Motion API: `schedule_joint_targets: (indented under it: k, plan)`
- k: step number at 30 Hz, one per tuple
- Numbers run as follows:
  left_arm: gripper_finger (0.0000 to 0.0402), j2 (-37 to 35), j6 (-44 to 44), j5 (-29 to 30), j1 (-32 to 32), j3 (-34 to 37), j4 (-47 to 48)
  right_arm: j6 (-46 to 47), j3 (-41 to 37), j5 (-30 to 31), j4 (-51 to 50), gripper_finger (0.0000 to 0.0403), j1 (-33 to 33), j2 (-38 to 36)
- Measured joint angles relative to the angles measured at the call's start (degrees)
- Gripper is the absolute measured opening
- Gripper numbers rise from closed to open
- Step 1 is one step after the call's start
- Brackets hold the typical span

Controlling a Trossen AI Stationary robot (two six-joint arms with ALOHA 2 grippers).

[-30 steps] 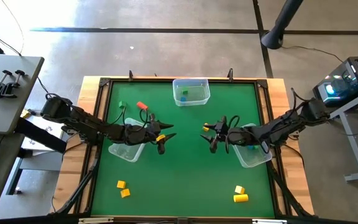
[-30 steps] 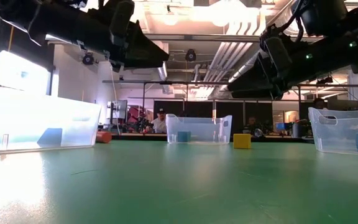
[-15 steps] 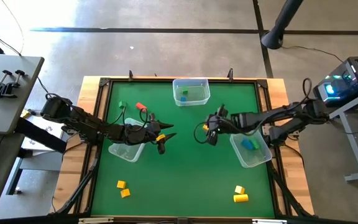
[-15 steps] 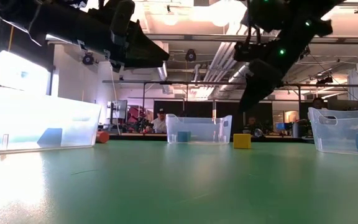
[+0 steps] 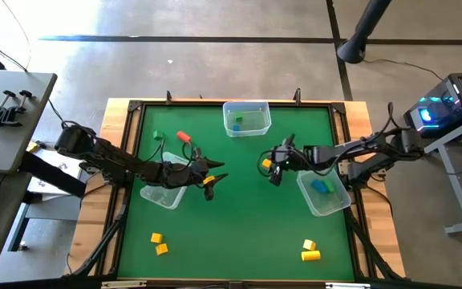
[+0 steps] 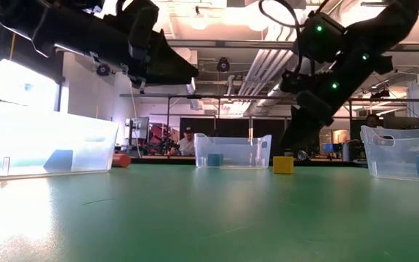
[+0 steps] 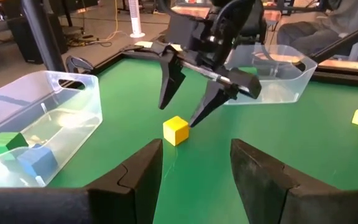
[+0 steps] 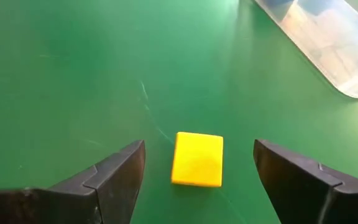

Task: Sort blocks by size
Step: Put the yellow cube block into the top transparent bin

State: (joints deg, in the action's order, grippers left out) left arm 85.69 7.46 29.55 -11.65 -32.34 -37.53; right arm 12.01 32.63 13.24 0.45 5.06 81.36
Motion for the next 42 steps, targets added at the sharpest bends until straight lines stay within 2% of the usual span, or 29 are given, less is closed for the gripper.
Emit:
schedule_joint_targets:
  k: [10, 17, 38, 42]
  plan:
    - [0.0172, 0.29, 0.39, 0.03, 0.11, 0.0, -0.22, 0.07, -4.28, -0.01, 5.44, 0.0293, 1.34, 0.0]
    - [0.0172, 0.29, 0.39, 0.03, 0.19, 0.0, -1.53, -0.26, -7.38, -0.46, 10.91, 0.0262, 1.34, 0.0]
    - [0.0172, 0.31, -0.04, 0.03, 0.19, 0.0, -1.83, -0.07, -7.42, -4.25, 11.98, 0.0252, 1.34, 0.01]
    - [0.0172, 0.31, -0.04, 0.03, 0.19, 0.0, -1.83, -0.04, -7.42, -3.6, 13.92, 0.0252, 1.34, 2.04]
